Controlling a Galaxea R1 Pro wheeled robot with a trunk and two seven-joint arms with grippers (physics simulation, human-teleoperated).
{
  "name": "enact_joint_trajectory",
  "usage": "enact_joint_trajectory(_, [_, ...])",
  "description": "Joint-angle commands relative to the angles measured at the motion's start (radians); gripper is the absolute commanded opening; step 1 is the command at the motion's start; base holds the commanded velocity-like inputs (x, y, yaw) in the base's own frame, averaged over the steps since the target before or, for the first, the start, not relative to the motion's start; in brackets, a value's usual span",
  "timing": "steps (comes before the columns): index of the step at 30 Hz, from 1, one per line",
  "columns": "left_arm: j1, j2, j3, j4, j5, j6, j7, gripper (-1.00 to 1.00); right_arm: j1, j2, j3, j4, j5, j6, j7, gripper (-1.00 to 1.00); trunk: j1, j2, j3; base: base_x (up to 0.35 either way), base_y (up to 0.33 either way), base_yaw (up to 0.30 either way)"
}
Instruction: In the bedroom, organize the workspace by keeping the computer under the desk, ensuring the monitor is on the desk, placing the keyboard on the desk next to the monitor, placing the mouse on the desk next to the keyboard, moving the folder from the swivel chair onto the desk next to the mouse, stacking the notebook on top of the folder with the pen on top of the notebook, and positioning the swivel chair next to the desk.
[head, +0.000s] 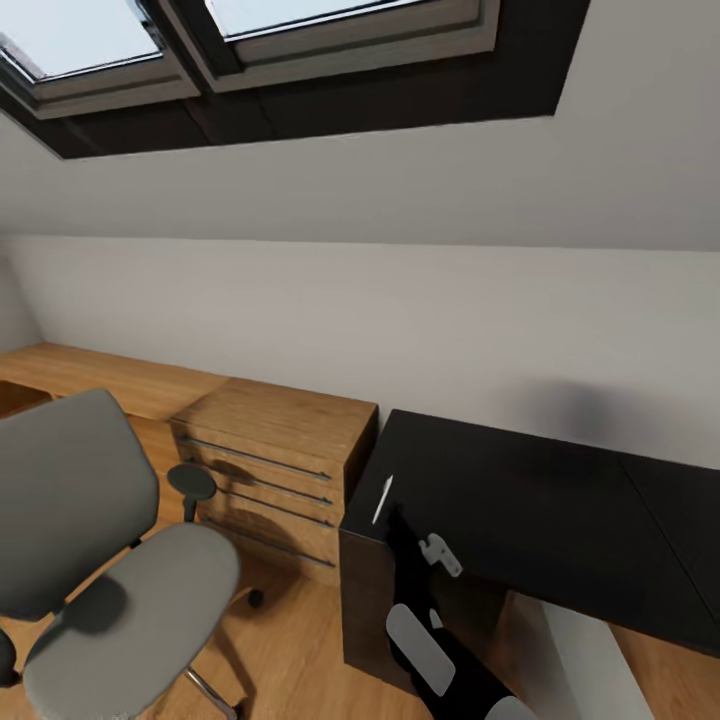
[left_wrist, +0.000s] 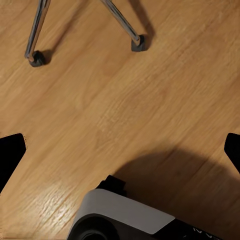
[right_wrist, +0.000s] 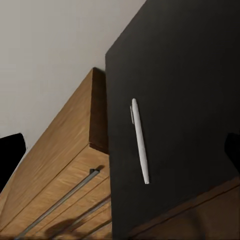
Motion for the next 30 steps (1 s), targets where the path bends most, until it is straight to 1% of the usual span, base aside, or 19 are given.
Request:
enact_joint_trajectory(1, [0.000,0.001,-0.004,-0.002,0.010,-0.003,0.006,1.00,-0.001,0.000,0.003,-0.001,-0.002,-0.005,-0.006,1.00,0.000,-0.001,-0.001,0.000,0.000,0.276])
enact_joint_trajectory(19, [0.000,0.001,-0.006,-0.002,0.009,-0.003,0.006,1.00,-0.001,0.000,0.000,-0.004,-0.003,-0.015,-0.006,1.00,0.000,-0.001,0.006,0.000,0.000,0.247])
enact_joint_trajectory(24, [0.000,0.001,-0.006,-0.002,0.009,-0.003,0.006,1.00,-0.001,0.000,-0.002,-0.011,-0.003,-0.015,-0.004,1.00,0.000,-0.001,0.007,0.000,0.000,0.125])
enact_joint_trajectory(30, [0.000,0.001,-0.006,-0.002,0.009,-0.003,0.006,1.00,-0.001,0.000,-0.004,-0.046,-0.003,-0.014,0.000,1.00,0.000,-0.001,0.007,0.000,0.000,0.038])
